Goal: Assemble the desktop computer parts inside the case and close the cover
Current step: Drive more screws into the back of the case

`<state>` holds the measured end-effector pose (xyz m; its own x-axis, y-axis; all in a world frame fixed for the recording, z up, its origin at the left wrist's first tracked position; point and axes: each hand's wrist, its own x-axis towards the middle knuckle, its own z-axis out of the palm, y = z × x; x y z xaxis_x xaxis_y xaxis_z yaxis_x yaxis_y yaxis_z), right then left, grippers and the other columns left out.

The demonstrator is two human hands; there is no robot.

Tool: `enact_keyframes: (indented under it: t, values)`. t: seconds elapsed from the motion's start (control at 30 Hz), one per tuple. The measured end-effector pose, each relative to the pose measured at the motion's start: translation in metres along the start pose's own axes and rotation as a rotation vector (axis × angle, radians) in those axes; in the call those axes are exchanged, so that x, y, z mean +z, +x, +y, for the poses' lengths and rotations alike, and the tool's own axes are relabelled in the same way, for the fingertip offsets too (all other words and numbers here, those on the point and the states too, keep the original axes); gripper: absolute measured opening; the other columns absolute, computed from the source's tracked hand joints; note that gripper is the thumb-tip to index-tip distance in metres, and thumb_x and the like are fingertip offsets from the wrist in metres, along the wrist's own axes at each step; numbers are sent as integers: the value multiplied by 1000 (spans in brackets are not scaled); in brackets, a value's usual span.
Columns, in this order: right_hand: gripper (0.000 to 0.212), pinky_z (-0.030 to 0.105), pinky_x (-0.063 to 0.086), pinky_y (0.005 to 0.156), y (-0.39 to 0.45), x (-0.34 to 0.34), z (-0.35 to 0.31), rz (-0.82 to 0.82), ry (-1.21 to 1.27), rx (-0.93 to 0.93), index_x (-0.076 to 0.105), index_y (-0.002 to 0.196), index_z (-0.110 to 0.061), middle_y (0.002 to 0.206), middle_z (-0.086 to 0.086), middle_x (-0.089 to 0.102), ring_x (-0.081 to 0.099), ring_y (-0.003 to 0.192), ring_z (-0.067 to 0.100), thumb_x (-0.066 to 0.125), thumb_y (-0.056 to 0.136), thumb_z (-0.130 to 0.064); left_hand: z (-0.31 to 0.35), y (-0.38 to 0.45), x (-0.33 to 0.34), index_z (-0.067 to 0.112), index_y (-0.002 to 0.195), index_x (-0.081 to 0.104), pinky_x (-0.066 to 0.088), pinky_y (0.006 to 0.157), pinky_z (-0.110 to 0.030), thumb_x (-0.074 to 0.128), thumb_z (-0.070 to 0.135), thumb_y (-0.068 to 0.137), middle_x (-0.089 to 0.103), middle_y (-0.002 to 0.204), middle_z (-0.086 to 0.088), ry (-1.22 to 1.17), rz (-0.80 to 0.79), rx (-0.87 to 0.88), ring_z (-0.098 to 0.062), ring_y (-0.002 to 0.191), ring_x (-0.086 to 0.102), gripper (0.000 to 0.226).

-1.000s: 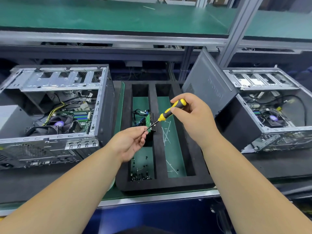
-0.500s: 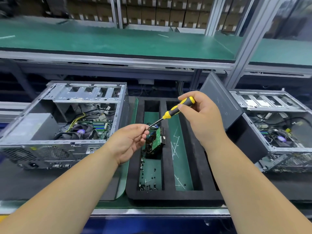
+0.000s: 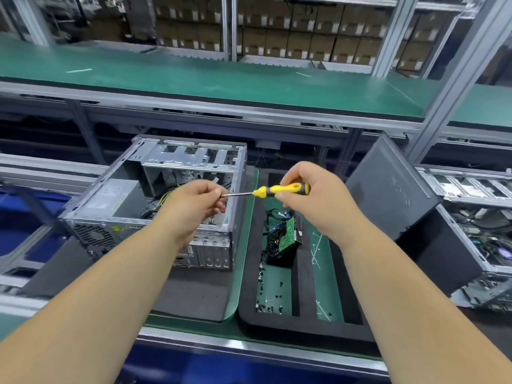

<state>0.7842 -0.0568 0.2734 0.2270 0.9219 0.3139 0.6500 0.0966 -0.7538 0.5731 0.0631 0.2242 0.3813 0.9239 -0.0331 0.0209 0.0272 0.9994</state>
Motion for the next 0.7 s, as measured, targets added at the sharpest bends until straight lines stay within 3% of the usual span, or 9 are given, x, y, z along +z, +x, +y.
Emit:
enact_keyframes:
  t: [0.1,0.23,0.33,0.4,0.5,0.6,0.7]
  values:
    - [17,37,53,65,5,24,-14,-67,-105,9,58,86,-32,82,-8,64,62,76,15,74,83,-33,4,4,-29,22,79,72,44,55,-25,54,13,98,65,66,6,122,26,63,-9,59,55,28]
    - [13,31,49,72,13,59,-26,-124,-204,11,64,106,-36,93,-19,61,57,85,2,63,93,-33,7,16,-62,26,82,74,46,61,-30,56,16,97,66,69,6,183,-24,92,-14,68,59,26]
    - [13,23,41,67,16,86,-30,-94,-113,89,67,106,-33,88,-21,59,54,78,-3,58,98,-29,7,30,-84,30,96,71,53,72,-21,51,25,100,73,90,6,158,-88,125,-12,84,69,21]
    - [12,20,39,66,16,102,-32,-41,-23,170,68,102,-34,82,-24,60,54,74,-7,59,97,-27,4,44,-104,37,106,65,52,80,-24,44,39,100,70,101,13,234,-99,107,-9,95,67,22]
    - [11,22,44,69,17,124,-37,36,82,291,70,95,-35,81,-26,63,56,72,-5,61,95,-27,-3,69,-139,43,109,60,47,79,-27,46,45,96,64,108,20,667,-161,133,-5,96,61,20]
    - [10,28,45,68,15,145,-46,105,134,401,71,91,-32,83,-9,68,55,69,5,63,93,-25,-15,90,-158,34,114,62,49,84,-32,54,35,95,62,115,10,1116,-371,158,-14,96,61,20]
    - [12,30,49,70,10,167,-54,182,218,495,72,91,-26,78,-4,69,55,65,7,62,93,-20,-26,104,-162,31,120,60,46,84,-31,53,38,96,61,118,6,1329,-546,156,-16,98,57,26]
